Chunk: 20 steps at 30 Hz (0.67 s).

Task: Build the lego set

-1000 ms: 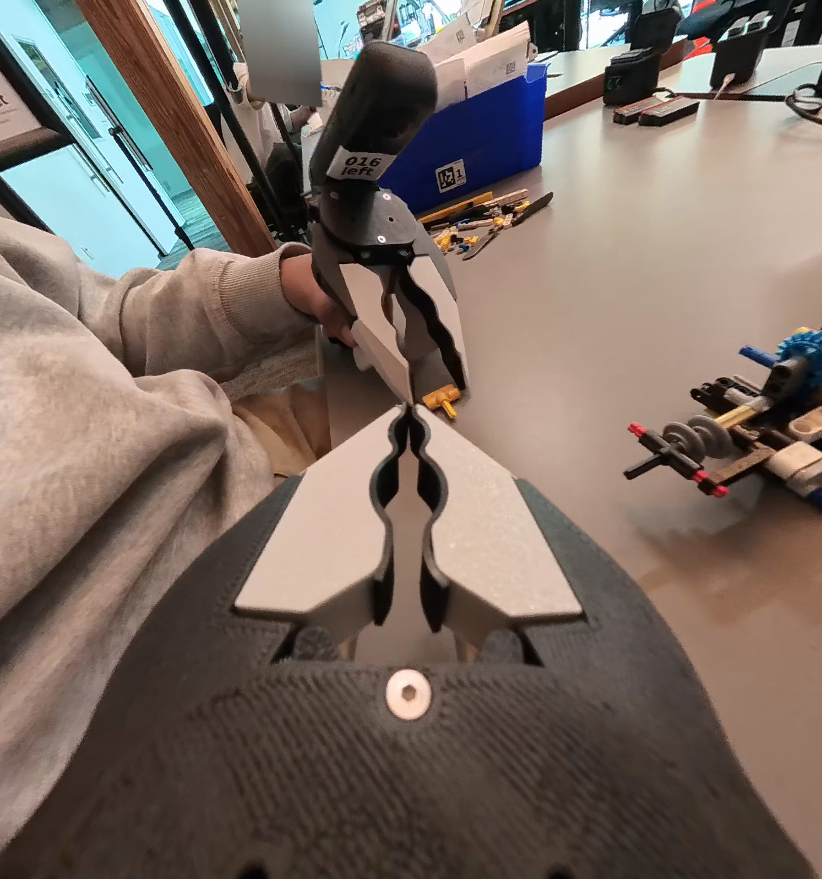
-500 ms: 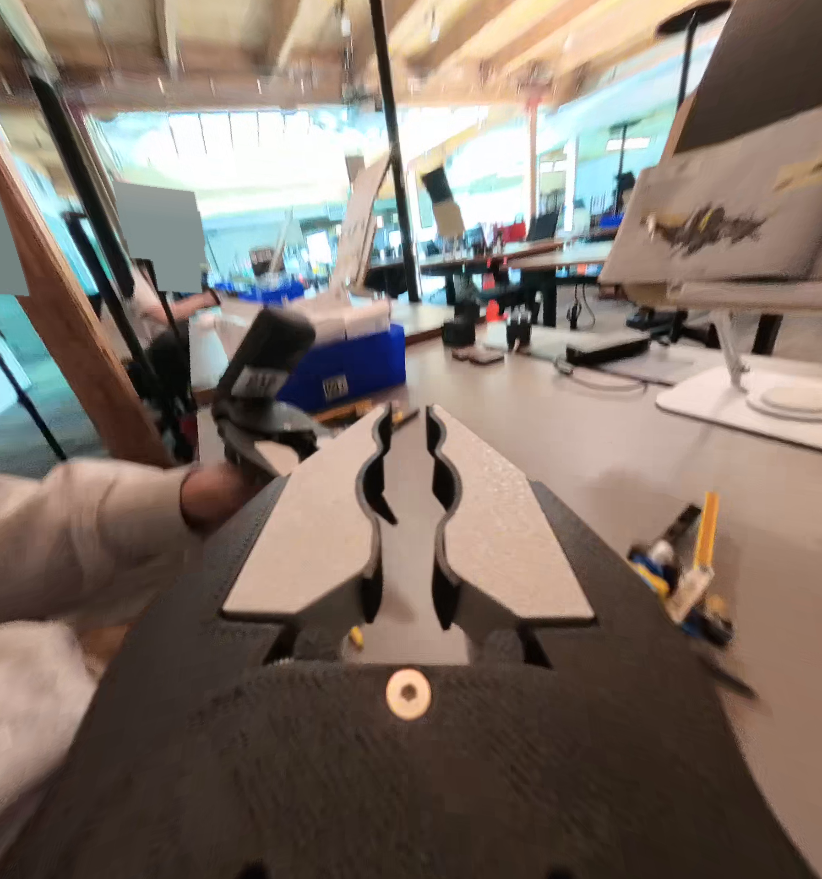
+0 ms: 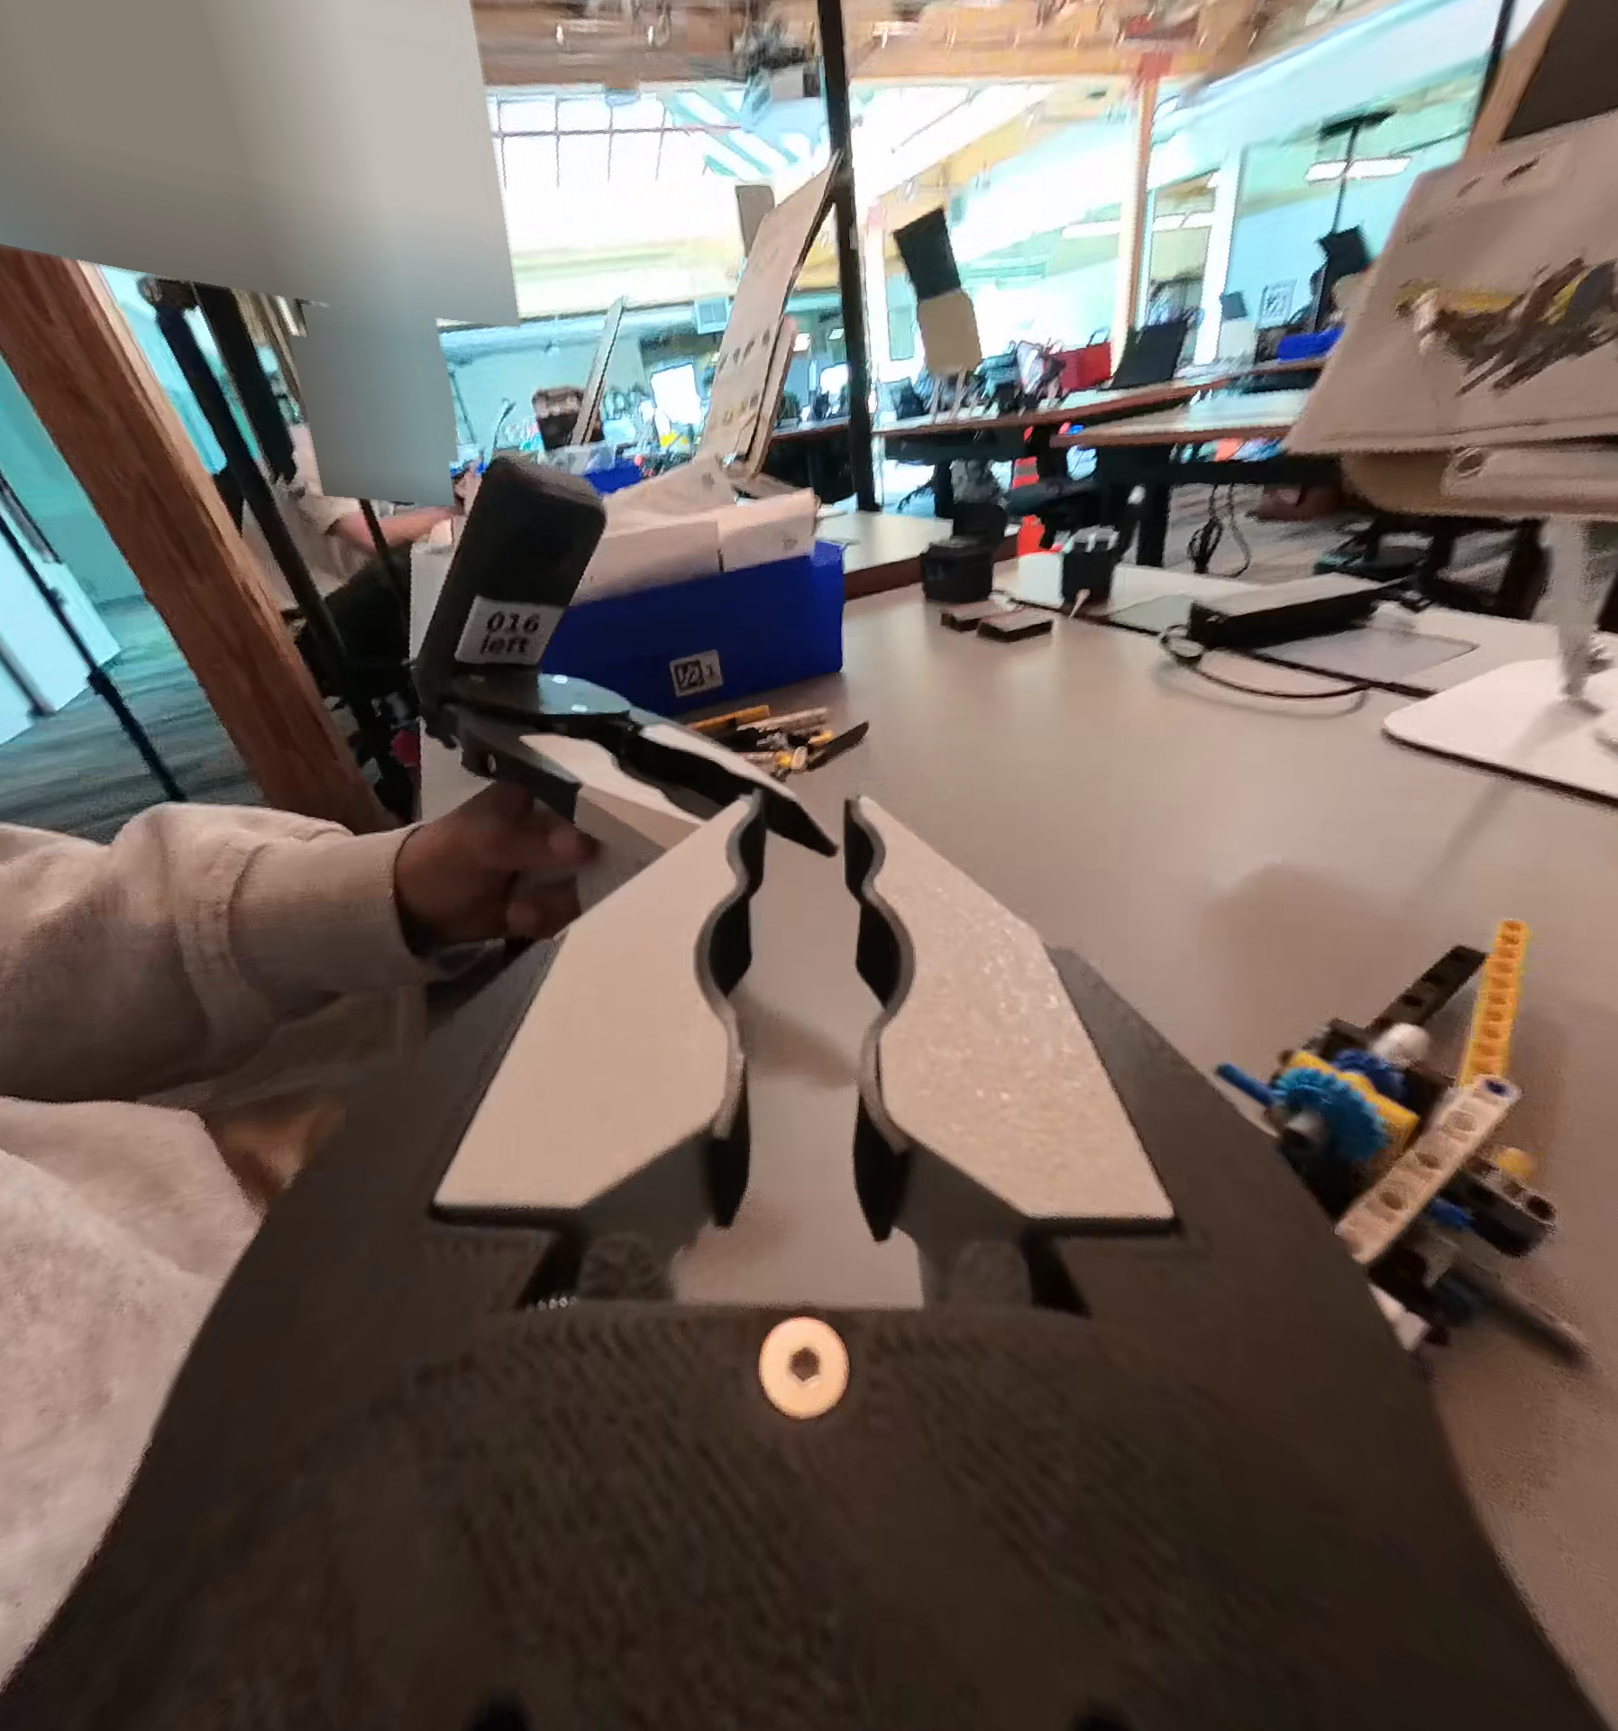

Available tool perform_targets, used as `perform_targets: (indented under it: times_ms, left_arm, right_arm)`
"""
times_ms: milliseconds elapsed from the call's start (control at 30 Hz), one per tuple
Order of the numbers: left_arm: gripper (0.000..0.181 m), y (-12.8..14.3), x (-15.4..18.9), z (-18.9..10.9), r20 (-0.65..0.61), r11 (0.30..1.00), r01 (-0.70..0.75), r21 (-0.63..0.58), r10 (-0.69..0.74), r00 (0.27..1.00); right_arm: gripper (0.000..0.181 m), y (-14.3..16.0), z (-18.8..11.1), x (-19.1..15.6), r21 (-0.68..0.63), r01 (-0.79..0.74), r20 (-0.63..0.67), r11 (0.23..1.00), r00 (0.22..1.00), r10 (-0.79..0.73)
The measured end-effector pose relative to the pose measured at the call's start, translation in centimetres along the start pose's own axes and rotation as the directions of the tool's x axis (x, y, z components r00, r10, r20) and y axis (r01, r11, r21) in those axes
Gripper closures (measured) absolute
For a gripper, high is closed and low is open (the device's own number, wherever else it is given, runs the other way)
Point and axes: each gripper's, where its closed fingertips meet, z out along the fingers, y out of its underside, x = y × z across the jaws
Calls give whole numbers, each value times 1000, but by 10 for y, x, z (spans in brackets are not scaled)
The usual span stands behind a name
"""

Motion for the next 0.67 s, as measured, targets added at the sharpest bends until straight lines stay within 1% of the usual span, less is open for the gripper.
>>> perform_targets:
  times_ms: [67,133,200,267,300,367,433,500,533,600,667]
  left_arm:
    - [133,0,-4,0,23,1000,11,-1,-11,1000]
    - [127,-4,-16,0,103,999,27,29,-30,994]
    - [122,-18,-35,-1,243,994,49,101,-73,967]
    - [116,-44,-47,5,327,982,75,173,-129,936]
    - [110,-62,-52,14,353,981,69,179,-130,926]
    - [99,-104,-64,39,427,990,-8,140,-53,903]
    - [92,-164,-77,71,513,980,-141,138,52,857]
    - [85,-225,-92,110,606,951,-259,170,106,788]
    - [82,-250,-101,132,649,939,-301,168,124,750]
    - [71,-284,-126,179,724,935,-330,131,137,676]
    - [66,-303,-150,218,795,934,-350,68,162,585]
  right_arm:
    - [165,6,6,-6,-39,4,17,999,1000,-4]
    - [166,6,8,-8,-42,37,8,998,999,-37]
    - [167,3,6,-3,-35,75,-24,997,997,-76]
    - [167,-5,0,6,-4,85,-75,996,994,-85]
    - [168,-10,-5,12,20,82,-99,996,992,-79]
    - [168,-21,-15,23,72,70,-154,995,986,-58]
    - [168,-31,-27,37,118,58,-214,991,976,-32]
    - [167,-35,-38,50,137,47,-261,989,965,-10]
    - [167,-36,-43,56,139,42,-280,989,960,-2]
    - [167,-39,-54,68,156,27,-309,987,951,23]
    - [166,-44,-68,79,193,10,-332,981,942,56]
